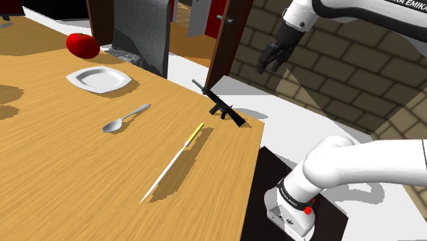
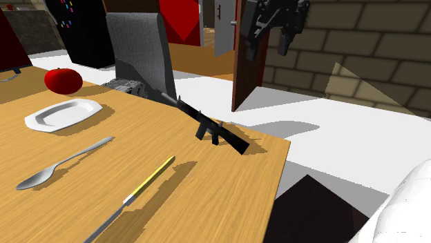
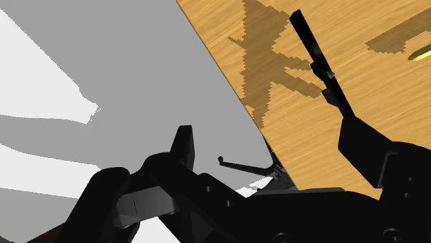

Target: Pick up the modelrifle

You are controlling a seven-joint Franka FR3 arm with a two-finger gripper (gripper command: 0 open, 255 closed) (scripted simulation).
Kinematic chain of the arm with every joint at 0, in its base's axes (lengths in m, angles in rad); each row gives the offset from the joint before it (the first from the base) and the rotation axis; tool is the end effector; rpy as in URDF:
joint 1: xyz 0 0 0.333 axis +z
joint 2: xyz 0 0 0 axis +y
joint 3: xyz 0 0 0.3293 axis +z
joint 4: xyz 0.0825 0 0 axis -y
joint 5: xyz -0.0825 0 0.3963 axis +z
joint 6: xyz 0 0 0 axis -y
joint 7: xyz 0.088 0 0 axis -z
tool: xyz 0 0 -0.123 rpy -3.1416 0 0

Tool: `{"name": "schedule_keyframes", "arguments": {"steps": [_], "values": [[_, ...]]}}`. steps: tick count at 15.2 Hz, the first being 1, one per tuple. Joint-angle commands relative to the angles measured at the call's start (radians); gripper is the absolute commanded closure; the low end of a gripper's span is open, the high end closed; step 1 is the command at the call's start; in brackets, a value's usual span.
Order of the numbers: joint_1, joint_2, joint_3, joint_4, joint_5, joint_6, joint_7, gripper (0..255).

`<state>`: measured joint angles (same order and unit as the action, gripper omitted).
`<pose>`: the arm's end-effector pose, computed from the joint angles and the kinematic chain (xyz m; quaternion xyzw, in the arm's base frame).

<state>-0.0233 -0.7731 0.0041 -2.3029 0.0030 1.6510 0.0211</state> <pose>0.3238 -0.0054 0.6135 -0.9980 0.0206 -0.0606 0.0001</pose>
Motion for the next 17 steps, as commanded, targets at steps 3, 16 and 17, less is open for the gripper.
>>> {"name": "schedule_keyframes", "arguments": {"steps": [3,16,17], "values": [[0.03,0.028,0.01,-0.024,0.01,0.061,-0.035,0],[0.21,0.241,0.084,-0.122,0.069,0.424,-0.252,0],[0.21,0.243,0.084,-0.134,0.07,0.438,-0.252,0]]}}
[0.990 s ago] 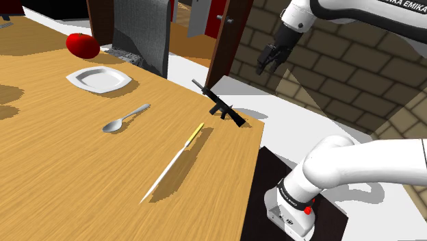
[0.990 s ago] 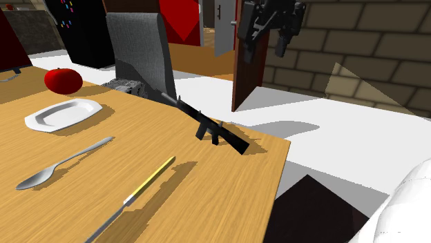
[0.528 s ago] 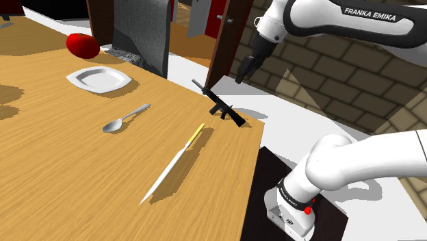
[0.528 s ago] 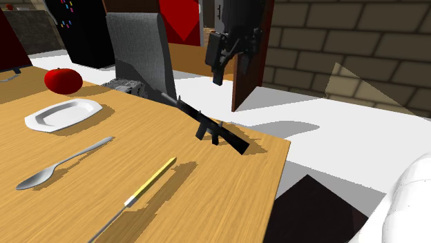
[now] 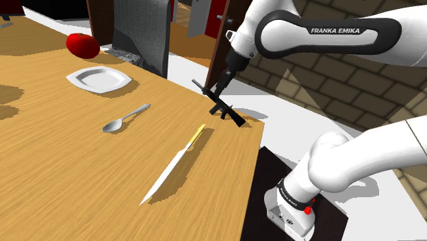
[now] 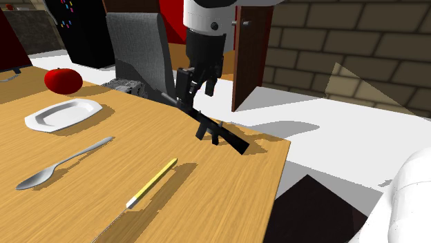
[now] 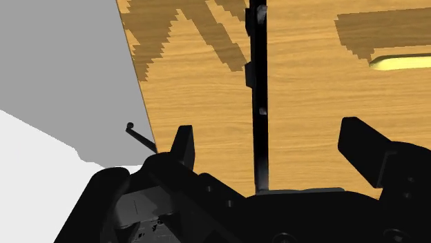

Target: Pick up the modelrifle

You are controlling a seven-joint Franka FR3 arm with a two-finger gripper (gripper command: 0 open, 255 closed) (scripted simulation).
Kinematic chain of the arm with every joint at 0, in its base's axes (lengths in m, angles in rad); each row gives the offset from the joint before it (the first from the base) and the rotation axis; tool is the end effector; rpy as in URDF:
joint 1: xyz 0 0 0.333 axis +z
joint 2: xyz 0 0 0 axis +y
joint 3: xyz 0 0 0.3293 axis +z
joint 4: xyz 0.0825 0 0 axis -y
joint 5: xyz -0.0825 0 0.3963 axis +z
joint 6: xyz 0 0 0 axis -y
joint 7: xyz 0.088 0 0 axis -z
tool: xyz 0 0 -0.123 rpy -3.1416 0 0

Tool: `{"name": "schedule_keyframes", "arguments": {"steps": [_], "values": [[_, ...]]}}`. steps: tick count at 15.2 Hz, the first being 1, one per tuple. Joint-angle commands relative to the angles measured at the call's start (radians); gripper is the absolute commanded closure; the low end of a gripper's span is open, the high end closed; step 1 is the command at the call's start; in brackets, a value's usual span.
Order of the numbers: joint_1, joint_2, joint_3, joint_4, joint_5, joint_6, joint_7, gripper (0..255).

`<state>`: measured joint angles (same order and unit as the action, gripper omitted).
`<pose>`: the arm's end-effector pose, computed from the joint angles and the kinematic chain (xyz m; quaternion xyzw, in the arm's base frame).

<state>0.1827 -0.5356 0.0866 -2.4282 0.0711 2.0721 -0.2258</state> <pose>0.3971 0.1171 0.5050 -0.9699 -0.2263 -0.0889 0.0120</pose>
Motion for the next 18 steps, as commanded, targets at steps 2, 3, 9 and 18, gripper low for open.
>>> {"name": "schedule_keyframes", "arguments": {"steps": [2,3,9,18], "values": [[0.005,0.01,0.003,-0.032,0.003,0.045,-0.006,0],[0.005,0.013,0.004,-0.043,0.003,0.059,-0.006,0],[0.005,0.022,0.005,-0.073,0.005,0.097,-0.008,255],[0.005,0.022,0.005,-0.072,0.005,0.096,-0.007,255]]}}
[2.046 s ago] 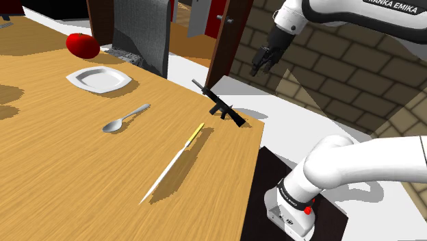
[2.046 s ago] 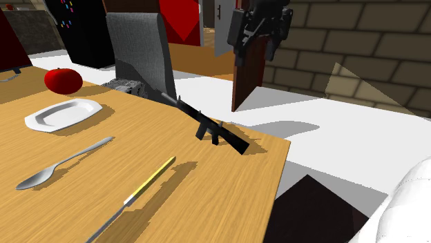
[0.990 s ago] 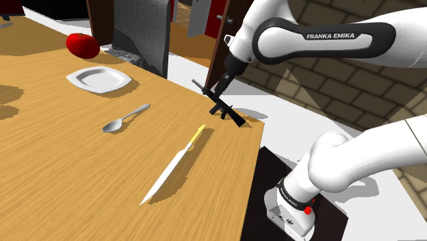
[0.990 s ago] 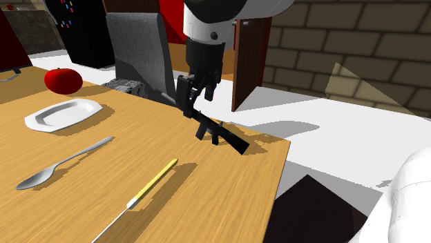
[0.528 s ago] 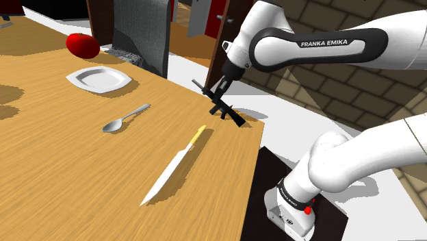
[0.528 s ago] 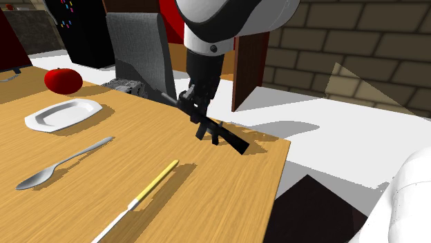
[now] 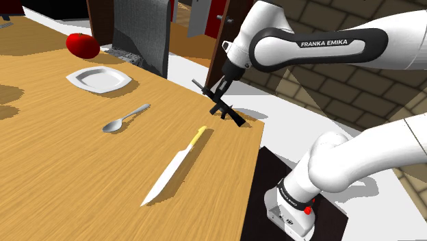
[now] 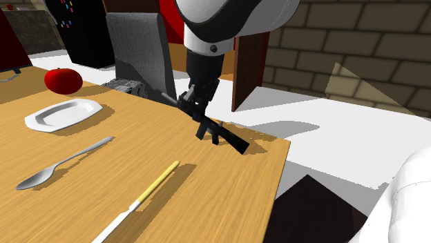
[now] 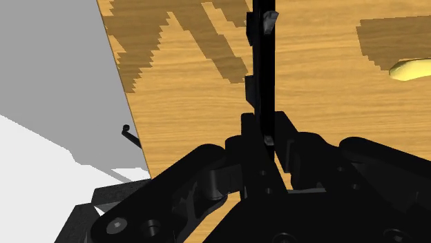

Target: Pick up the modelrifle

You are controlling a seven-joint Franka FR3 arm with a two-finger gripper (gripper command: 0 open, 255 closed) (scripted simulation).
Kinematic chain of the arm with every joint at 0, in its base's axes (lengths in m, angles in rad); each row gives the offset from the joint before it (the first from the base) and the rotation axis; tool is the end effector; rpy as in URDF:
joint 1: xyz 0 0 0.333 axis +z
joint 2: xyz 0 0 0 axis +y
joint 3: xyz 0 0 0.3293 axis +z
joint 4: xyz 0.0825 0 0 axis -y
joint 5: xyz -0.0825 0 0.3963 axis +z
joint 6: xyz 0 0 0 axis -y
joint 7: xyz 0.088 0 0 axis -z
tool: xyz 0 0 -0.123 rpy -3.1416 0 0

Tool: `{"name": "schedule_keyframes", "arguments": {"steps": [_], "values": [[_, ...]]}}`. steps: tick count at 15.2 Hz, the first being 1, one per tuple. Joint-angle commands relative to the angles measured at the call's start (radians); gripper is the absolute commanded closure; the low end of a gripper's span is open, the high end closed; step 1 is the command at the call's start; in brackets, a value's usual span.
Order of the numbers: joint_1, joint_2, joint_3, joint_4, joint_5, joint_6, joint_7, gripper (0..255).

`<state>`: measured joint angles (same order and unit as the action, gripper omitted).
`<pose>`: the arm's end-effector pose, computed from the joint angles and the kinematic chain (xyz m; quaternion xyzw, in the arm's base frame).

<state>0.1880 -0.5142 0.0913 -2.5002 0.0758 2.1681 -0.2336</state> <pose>0.3975 0.1194 0.4700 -0.9687 -0.2310 -0.0902 0.0123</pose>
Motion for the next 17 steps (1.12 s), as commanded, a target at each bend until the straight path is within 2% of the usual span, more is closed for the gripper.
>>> {"name": "schedule_keyframes", "arguments": {"steps": [1,15,17], "values": [[0.0,-0.003,0.0,0.011,0.0,-0.014,0.001,255],[-0.003,-0.026,-0.007,0.182,-0.008,-0.209,0.006,255],[-0.003,-0.026,-0.008,0.184,-0.008,-0.211,0.006,255]]}}
